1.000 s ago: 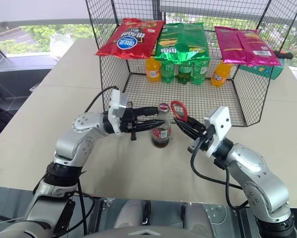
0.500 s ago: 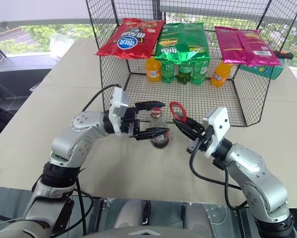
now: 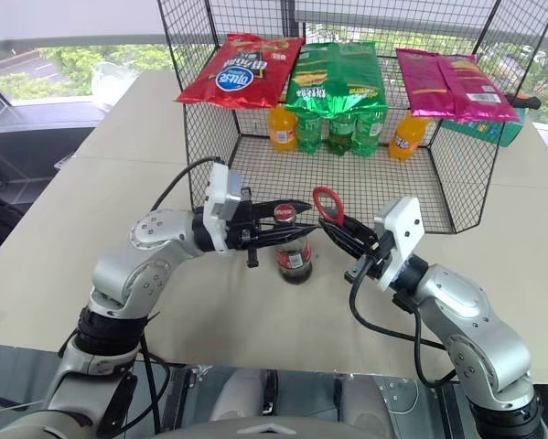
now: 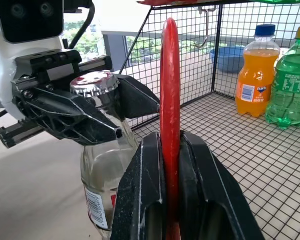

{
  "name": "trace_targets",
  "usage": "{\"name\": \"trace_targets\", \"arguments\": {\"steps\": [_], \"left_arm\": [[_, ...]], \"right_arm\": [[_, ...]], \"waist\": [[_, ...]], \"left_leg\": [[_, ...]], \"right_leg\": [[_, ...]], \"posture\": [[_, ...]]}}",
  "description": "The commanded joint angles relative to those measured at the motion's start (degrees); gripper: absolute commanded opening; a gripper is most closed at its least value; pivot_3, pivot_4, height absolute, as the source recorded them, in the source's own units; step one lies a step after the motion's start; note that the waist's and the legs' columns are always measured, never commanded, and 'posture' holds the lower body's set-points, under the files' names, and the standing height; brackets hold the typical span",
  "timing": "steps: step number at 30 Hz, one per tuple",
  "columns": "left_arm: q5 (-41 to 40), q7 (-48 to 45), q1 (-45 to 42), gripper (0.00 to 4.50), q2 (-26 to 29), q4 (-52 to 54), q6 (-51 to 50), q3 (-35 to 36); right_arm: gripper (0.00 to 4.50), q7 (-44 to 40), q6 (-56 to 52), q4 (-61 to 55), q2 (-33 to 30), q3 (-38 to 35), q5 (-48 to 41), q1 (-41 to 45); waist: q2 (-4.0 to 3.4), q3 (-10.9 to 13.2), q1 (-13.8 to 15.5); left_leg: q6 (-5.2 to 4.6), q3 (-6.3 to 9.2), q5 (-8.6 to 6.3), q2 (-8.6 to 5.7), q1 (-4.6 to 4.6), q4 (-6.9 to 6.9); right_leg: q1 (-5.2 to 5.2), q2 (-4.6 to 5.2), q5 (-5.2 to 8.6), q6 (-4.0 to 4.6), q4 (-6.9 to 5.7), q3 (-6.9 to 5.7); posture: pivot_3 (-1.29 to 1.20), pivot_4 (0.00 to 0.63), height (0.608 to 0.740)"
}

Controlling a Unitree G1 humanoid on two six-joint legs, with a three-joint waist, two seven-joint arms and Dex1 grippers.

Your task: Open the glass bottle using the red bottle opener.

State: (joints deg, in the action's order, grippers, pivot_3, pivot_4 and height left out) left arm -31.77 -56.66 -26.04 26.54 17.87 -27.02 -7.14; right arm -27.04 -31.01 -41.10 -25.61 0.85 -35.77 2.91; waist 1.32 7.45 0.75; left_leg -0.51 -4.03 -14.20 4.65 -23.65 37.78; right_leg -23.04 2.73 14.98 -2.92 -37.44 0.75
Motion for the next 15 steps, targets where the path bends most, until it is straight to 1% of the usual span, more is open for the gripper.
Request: {"name": "trace_targets", "arguments": {"steps": [1, 12, 14, 15], "left_arm": [[0.17, -0.25, 0.61, 1.16, 0.17, -0.61, 1.01, 0.48], [0.62, 0.23, -0.56, 1.16, -0.11, -1.07, 1.74, -0.13], [0.92, 0.08, -0.41, 2.20, -0.03, -1.13, 2.05, -0.31], [1.02, 0.00, -0.39, 2.62, -0.02, -1.26, 2.16, -0.32]], "right_arm": [[0.00, -0.25, 0.72, -1.11, -0.02, -0.34, -0.31, 0.87], [0.00, -0.37, 0.86, -0.72, 0.07, -0.18, -0.11, 1.20], [0.00, -0.33, 0.86, -0.80, 0.09, -0.24, -0.17, 1.16], [0.00, -0.30, 0.86, -0.79, 0.11, -0.23, -0.17, 1.20]], "waist": [[0.00, 0.00, 0.00], [0.00, 0.00, 0.00], [0.00, 0.00, 0.00], [0.00, 0.00, 0.00]], "left_leg": [[0.00, 0.01, 0.00, 0.00, 0.01, 0.00], [0.00, 0.00, 0.00, 0.00, 0.02, 0.00], [0.00, 0.01, 0.00, 0.00, 0.02, 0.00], [0.00, 0.00, 0.00, 0.00, 0.02, 0.00]], "right_leg": [[0.00, 0.00, 0.00, 0.00, -0.01, 0.00], [0.00, 0.00, 0.00, 0.00, -0.03, 0.00], [0.00, 0.00, 0.00, 0.00, -0.03, 0.00], [0.00, 0.00, 0.00, 0.00, -0.04, 0.00]], "posture": [[0.00, 0.150, 0.740], [0.00, 0.150, 0.740], [0.00, 0.150, 0.740], [0.00, 0.150, 0.740]]}}
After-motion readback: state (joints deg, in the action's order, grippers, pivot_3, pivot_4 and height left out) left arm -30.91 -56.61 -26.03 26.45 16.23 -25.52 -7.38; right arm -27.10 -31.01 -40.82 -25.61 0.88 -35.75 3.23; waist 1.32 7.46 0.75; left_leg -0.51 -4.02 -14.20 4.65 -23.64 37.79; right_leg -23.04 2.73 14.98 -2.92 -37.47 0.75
